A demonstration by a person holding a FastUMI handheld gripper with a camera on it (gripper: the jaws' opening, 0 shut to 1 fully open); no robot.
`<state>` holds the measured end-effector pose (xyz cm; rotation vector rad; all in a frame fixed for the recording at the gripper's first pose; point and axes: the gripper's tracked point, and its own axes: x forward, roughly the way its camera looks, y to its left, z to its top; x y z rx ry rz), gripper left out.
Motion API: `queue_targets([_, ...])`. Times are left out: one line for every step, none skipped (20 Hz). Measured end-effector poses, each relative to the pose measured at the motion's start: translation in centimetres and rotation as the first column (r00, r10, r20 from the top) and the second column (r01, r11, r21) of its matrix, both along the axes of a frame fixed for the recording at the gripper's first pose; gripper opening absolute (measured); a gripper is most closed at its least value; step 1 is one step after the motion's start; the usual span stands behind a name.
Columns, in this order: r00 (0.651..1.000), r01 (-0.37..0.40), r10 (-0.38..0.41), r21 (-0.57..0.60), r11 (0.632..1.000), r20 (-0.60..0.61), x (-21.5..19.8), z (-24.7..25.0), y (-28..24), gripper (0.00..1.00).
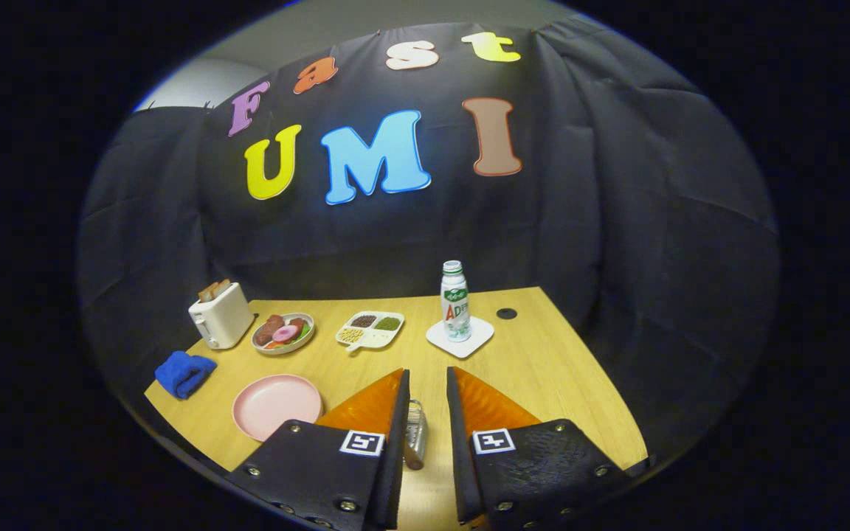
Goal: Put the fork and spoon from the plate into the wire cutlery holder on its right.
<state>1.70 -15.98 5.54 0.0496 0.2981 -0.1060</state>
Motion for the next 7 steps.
queue_targets([0.999, 0.032, -0.031, -0.016, 0.999, 0.036, -0.1, 0.3, -1.0, 0.29])
queue_targets([0.996, 0.057, -0.056, -0.019, 0.998, 0.070, -0.2, 0.6, -1.9, 0.29])
queue_targets([0.991, 0.067, -0.066, -0.010, 0.998, 0.112, -0.1, 1.2, -2.3, 0.29])
queue_targets([0.985, 0.066, -0.066, 0.004, 0.998, 0.159, 0.1, 1.7, -2.8, 0.29])
queue_targets([0.978, 0.051, -0.053, 0.018, 0.999, 0.203, 0.5, 1.9, -3.1, 0.29])
queue_targets([0.969, 0.039, -0.044, 0.028, 0.999, 0.243, 0.9, 2.0, -3.5, 0.29])
queue_targets([0.960, 0.036, -0.043, 0.032, 0.999, 0.278, 1.5, 1.6, -4.3, 0.29])
